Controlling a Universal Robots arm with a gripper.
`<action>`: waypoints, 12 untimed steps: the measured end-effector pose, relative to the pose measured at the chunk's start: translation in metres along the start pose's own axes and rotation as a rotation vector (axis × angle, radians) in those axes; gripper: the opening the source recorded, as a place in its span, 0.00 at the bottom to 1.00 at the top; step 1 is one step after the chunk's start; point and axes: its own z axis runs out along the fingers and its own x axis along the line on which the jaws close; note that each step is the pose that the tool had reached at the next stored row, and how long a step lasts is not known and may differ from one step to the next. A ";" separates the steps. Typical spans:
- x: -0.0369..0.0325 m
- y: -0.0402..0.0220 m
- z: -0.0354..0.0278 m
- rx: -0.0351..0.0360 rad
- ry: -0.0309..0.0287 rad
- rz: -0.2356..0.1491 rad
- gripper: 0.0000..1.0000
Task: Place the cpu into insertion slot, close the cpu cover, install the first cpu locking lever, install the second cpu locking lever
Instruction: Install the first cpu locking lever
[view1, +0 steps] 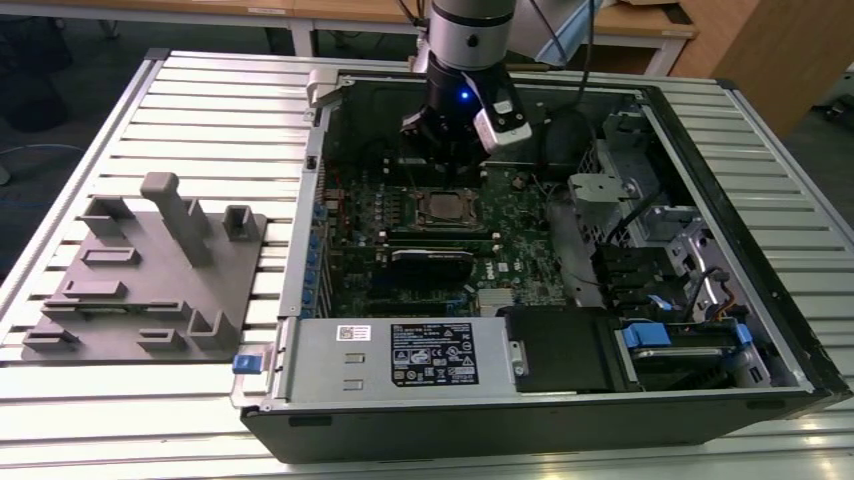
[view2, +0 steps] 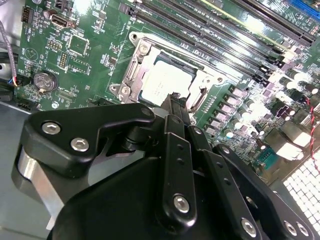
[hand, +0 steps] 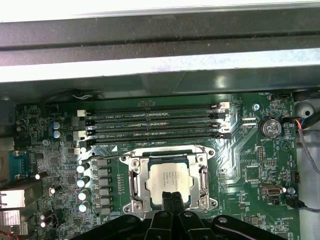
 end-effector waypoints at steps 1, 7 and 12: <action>0.0000 0.0000 0.0000 0.0000 0.0000 0.000 0.11; 0.0024 -0.0002 0.0000 0.0000 0.0000 0.000 0.11; 0.0038 -0.0003 -0.0001 0.0000 0.0001 0.000 0.11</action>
